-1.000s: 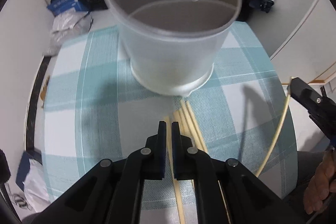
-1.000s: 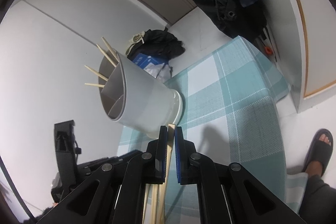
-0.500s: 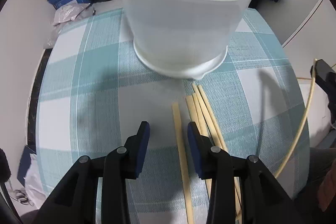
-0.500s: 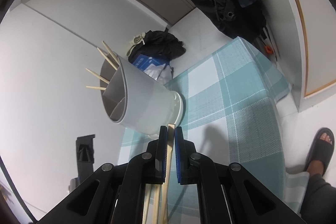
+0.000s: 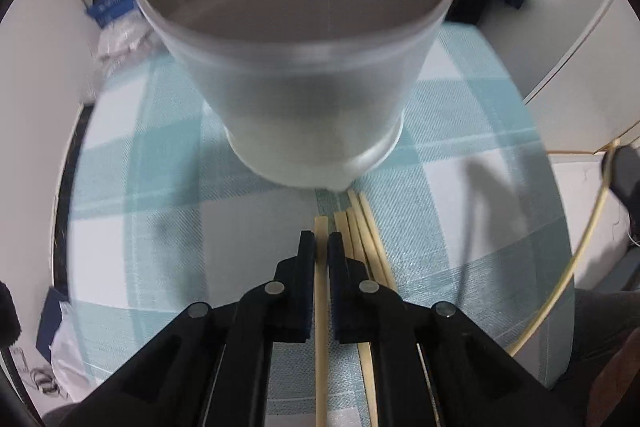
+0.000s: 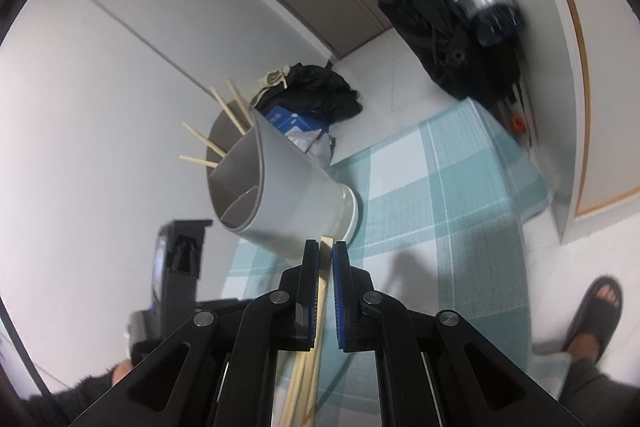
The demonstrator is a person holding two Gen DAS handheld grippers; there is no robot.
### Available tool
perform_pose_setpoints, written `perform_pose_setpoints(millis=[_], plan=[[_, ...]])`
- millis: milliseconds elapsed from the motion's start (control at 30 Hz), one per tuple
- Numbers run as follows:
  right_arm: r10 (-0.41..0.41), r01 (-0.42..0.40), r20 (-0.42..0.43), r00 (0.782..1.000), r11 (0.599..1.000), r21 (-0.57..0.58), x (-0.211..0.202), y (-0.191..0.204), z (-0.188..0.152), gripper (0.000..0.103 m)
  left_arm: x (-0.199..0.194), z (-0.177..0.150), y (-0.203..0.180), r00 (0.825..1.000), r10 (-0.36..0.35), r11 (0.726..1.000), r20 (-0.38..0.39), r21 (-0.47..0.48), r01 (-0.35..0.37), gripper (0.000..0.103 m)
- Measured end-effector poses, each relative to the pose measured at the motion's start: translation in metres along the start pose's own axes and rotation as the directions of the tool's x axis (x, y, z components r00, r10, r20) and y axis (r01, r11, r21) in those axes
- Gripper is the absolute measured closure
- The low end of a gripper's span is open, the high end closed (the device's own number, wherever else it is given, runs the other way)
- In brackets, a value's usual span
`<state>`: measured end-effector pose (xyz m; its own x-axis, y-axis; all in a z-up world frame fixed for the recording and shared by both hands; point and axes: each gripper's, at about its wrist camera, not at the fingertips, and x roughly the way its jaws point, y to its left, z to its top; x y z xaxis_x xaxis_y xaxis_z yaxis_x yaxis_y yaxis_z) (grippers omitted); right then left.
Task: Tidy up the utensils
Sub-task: 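Raise both held chopsticks up over the white holder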
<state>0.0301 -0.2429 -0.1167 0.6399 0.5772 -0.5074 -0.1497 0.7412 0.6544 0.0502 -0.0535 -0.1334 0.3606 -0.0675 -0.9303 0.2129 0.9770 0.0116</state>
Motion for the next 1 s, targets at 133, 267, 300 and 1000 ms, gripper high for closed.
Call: perform_pose_setpoints(millis=[133, 267, 300, 1000], plan=[[-0.021, 0.023, 0.027, 0.999, 0.997, -0.075, -0.006, 0.020, -0.009, 0.097, -0.045, -0.007, 0.004, 0.987, -0.036, 0.999, 0.157, -0.008, 0.038, 0.101], [-0.030, 0.040, 0.062, 0.998, 0.987, -0.154, -0.010, 0.047, -0.018, 0.097, -0.087, -0.018, 0.014, 0.948, -0.066, 0.997, 0.311, -0.024, 0.077, 0.101], [-0.033, 0.045, 0.072, 0.997, 0.984, -0.173, -0.012, 0.054, -0.021, 0.097, -0.093, -0.018, 0.021, 0.939, -0.076, 0.995, 0.336, -0.029, 0.091, 0.101], [-0.109, 0.173, 0.194, 0.975, 0.921, -0.349, -0.024, 0.139, -0.045, 0.098, -0.122, -0.032, 0.046, 0.881, -0.131, 0.978, 0.455, -0.085, 0.190, 0.101]])
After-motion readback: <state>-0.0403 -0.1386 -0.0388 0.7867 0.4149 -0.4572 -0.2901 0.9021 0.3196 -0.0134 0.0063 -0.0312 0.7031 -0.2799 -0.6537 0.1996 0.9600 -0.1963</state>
